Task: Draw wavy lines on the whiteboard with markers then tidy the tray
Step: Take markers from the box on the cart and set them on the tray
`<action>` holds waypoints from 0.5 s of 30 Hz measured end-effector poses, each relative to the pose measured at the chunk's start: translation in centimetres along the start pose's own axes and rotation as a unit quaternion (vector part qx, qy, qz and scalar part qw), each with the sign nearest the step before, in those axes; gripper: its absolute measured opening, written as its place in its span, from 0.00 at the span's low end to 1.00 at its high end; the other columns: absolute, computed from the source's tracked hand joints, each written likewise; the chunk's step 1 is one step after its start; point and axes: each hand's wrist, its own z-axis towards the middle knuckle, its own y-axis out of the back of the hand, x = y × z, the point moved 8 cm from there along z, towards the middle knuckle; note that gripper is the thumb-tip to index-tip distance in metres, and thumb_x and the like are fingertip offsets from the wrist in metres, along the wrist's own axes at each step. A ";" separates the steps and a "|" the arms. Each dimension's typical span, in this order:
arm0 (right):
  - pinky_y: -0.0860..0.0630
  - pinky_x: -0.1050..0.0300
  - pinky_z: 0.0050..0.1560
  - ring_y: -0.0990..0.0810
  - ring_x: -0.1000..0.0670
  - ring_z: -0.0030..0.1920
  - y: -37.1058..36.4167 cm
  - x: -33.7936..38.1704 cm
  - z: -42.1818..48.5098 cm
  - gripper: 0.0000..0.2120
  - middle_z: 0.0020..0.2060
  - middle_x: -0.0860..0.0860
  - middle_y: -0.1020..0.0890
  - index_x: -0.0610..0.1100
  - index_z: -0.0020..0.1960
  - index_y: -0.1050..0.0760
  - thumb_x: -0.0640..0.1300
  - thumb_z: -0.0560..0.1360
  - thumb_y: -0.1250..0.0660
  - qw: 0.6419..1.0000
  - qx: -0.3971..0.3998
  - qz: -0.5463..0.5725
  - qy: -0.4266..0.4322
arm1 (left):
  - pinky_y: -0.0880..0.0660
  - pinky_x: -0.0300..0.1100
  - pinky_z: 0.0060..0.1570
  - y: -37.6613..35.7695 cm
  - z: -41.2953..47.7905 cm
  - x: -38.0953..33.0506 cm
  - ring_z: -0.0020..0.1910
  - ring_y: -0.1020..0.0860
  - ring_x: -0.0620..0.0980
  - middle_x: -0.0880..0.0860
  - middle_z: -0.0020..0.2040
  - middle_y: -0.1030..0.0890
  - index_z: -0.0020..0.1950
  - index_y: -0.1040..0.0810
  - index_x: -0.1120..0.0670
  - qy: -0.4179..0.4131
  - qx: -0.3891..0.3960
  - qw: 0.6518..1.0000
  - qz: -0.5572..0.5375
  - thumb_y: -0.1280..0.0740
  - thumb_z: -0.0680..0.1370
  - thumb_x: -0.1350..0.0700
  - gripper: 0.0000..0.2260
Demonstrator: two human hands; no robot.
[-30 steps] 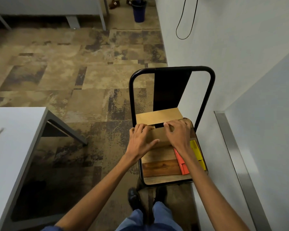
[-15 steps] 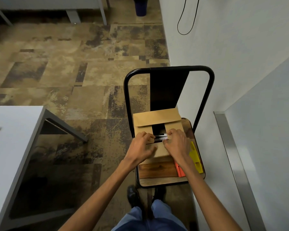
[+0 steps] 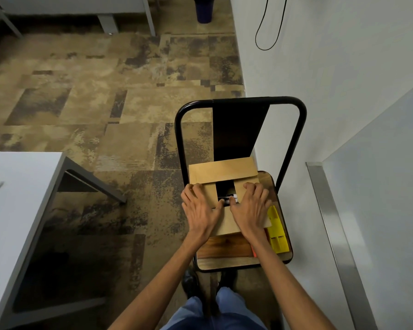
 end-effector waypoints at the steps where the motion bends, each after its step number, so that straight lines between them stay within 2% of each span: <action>1: 0.31 0.49 0.48 0.30 0.45 0.54 -0.1 0.0 0.1 0.26 0.53 0.46 0.26 0.45 0.58 0.29 0.58 0.67 0.28 1.000 0.002 -0.002 0.000 | 0.28 0.51 0.52 0.1 0.1 0.1 0.60 0.35 0.57 0.58 0.64 0.35 0.62 0.34 0.56 -0.001 -0.004 1.000 -0.004 0.33 0.67 0.36 0.33; 7: 0.32 0.48 0.51 0.28 0.45 0.57 0.6 -0.6 1.0 0.23 0.54 0.47 0.24 0.46 0.59 0.28 0.53 0.67 0.27 0.999 -0.007 0.042 -0.003 | 0.30 0.44 0.47 1.9 0.4 -0.3 0.53 0.32 0.50 0.54 0.59 0.33 0.58 0.32 0.52 -0.022 -0.029 0.997 -0.065 0.32 0.70 0.41 0.24; 11: 0.30 0.49 0.54 0.26 0.47 0.56 2.0 -0.9 0.9 0.17 0.54 0.48 0.22 0.46 0.58 0.26 0.52 0.73 0.32 0.991 -0.053 0.121 -0.003 | 0.29 0.36 0.36 4.0 0.6 0.2 0.44 0.27 0.47 0.52 0.56 0.32 0.57 0.32 0.53 -0.005 -0.057 0.984 -0.166 0.35 0.77 0.49 0.13; 13: 0.29 0.48 0.55 0.24 0.48 0.56 2.4 -1.5 1.1 0.13 0.54 0.49 0.21 0.46 0.58 0.26 0.51 0.76 0.35 0.983 -0.072 0.170 -0.015 | 0.25 0.40 0.35 5.1 0.8 0.7 0.43 0.25 0.46 0.52 0.57 0.30 0.58 0.32 0.53 -0.003 -0.088 0.976 -0.198 0.38 0.81 0.53 0.09; 15: 0.30 0.52 0.55 0.23 0.49 0.54 2.7 -2.1 1.4 0.10 0.53 0.50 0.20 0.48 0.57 0.27 0.50 0.79 0.38 0.975 -0.087 0.200 -0.029 | 0.23 0.42 0.35 6.1 1.0 1.2 0.43 0.23 0.47 0.52 0.58 0.29 0.60 0.32 0.54 -0.006 -0.120 0.972 -0.200 0.40 0.82 0.55 0.08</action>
